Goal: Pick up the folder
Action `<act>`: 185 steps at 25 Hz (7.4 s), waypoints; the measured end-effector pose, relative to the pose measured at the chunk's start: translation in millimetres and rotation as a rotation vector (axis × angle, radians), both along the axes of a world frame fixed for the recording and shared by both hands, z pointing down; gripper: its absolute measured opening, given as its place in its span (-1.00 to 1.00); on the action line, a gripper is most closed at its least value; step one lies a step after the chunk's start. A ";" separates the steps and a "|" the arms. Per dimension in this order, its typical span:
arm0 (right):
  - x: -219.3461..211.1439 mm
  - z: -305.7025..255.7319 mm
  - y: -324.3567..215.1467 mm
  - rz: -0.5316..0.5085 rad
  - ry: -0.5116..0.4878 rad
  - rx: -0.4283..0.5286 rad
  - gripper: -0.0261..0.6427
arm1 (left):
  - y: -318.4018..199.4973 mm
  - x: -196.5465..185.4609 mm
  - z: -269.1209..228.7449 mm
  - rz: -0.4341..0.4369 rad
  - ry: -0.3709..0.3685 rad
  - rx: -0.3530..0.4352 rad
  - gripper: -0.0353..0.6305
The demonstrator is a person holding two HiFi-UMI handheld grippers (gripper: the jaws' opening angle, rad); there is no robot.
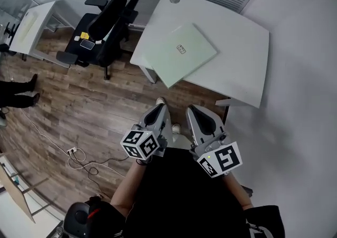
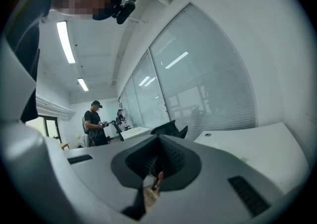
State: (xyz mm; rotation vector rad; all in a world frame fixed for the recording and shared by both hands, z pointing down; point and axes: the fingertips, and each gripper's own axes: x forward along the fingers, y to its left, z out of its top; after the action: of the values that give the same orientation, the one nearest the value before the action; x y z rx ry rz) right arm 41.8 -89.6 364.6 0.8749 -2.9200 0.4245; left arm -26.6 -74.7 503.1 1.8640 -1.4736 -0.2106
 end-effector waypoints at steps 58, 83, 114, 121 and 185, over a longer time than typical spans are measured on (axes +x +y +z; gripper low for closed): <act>-46.8 112.9 -91.1 0.135 0.189 -0.318 -0.94 | -140.0 -3.8 222.9 0.148 0.775 -0.324 0.06; -29.3 86.3 -68.2 0.132 0.148 -0.248 -0.94 | -111.4 -18.2 185.9 0.064 0.846 -0.280 -0.04; 27.9 -0.9 4.0 0.106 -0.008 0.013 -0.94 | -17.1 -1.1 -4.6 0.039 0.782 -0.011 -0.04; 36.1 -24.2 17.1 0.100 -0.032 0.094 -0.94 | 8.1 -11.9 -53.5 0.000 0.726 0.067 -0.04; -2.7 -44.9 99.0 -0.114 -0.077 0.148 -0.94 | 95.7 -34.4 -145.6 -0.095 0.634 0.328 -0.05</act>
State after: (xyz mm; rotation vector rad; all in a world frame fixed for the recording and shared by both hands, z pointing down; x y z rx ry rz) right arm 39.1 9.3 319.7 0.7176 -3.0856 0.2416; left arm -61.0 21.0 357.5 1.7349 -1.1202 -1.0394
